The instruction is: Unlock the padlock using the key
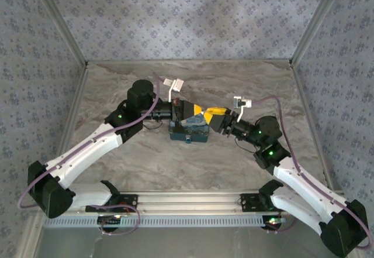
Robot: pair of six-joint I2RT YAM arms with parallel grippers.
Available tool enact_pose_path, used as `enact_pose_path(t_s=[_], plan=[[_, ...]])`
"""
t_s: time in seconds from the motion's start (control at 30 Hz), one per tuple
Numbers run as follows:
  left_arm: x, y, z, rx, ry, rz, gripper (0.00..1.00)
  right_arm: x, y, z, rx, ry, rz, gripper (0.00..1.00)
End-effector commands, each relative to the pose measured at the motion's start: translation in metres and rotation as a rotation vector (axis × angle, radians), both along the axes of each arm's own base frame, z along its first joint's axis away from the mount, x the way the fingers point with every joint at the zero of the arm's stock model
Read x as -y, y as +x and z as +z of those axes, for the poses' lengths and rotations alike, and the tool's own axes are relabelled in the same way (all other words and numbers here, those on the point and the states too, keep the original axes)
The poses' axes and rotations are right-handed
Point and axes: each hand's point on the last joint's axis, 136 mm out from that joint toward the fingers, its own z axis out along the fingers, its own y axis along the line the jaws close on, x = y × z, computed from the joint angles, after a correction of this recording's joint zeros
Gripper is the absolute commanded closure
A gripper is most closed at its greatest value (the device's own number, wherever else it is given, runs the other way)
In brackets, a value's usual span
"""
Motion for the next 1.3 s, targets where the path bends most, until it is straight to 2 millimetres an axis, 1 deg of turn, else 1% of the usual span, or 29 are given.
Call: enact_pose_path(t_s=[0.0, 0.07, 0.1, 0.13, 0.27, 0.37, 0.4, 0.5, 0.53, 0.57, 0.6, 0.63, 0.67, 0.73, 0.8, 0.87, 0.97, 1.07, 1.17, 1.27], plan=[[0.004, -0.005, 0.012, 0.048, -0.022, -0.038, 1.0, -0.002, -0.007, 0.02, 0.048, 0.028, 0.03, 0.59], [0.005, -0.006, 0.013, 0.05, -0.023, -0.04, 1.0, -0.002, -0.008, 0.019, 0.048, 0.025, 0.035, 0.6], [0.005, -0.006, 0.013, 0.053, -0.024, -0.041, 1.0, -0.002, -0.008, 0.019, 0.049, 0.026, 0.034, 0.63], [0.005, -0.006, 0.014, 0.054, -0.023, -0.042, 1.0, -0.003, -0.008, 0.018, 0.046, 0.025, 0.035, 0.69], [0.004, -0.005, 0.012, 0.054, -0.016, -0.031, 1.0, -0.003, -0.01, 0.017, 0.045, 0.025, 0.044, 0.84], [0.002, -0.003, 0.012, 0.062, -0.012, -0.017, 1.0, -0.004, -0.012, 0.015, 0.046, 0.02, 0.059, 0.99], [0.002, -0.003, 0.013, 0.064, -0.013, -0.015, 1.0, -0.004, -0.012, 0.015, 0.048, 0.018, 0.06, 1.0], [0.0, 0.0, 0.011, 0.061, -0.002, 0.004, 1.0, -0.003, -0.013, 0.012, 0.052, -0.001, 0.054, 1.0], [-0.002, 0.002, 0.01, 0.057, 0.002, 0.016, 0.97, -0.003, -0.014, 0.011, 0.056, -0.017, 0.048, 1.0], [-0.004, 0.004, 0.009, 0.055, 0.005, 0.028, 0.92, -0.002, -0.014, 0.01, 0.059, -0.034, 0.036, 1.0], [-0.007, 0.007, 0.008, 0.048, 0.01, 0.047, 0.81, 0.0, -0.013, 0.009, 0.066, -0.055, 0.017, 1.0], [-0.01, 0.009, 0.007, 0.044, 0.014, 0.067, 0.74, 0.002, -0.012, 0.008, 0.063, -0.075, 0.0, 1.0], [-0.013, 0.011, 0.007, 0.042, 0.013, 0.08, 0.7, 0.003, -0.012, 0.007, 0.085, -0.107, -0.017, 1.0], [-0.02, 0.016, 0.004, 0.028, 0.023, 0.12, 0.6, 0.006, -0.01, 0.005, 0.106, -0.185, -0.062, 1.0], [-0.027, 0.022, 0.0, 0.011, 0.034, 0.165, 0.54, 0.008, -0.008, 0.004, 0.135, -0.256, -0.1, 1.0], [-0.034, 0.029, -0.006, -0.022, 0.043, 0.219, 0.45, 0.012, -0.003, 0.002, 0.158, -0.335, -0.154, 1.0], [-0.043, 0.037, -0.015, -0.079, 0.06, 0.275, 0.34, 0.019, 0.009, -0.003, 0.203, -0.482, -0.257, 1.0], [-0.048, 0.043, -0.022, -0.118, 0.085, 0.316, 0.23, 0.027, 0.021, -0.003, 0.282, -0.634, -0.374, 1.0], [-0.052, 0.049, -0.024, -0.144, 0.09, 0.345, 0.21, 0.032, 0.031, 0.001, 0.393, -0.792, -0.48, 1.0], [-0.051, 0.051, -0.023, -0.158, 0.091, 0.346, 0.21, 0.029, 0.038, 0.005, 0.506, -0.916, -0.558, 1.0]])
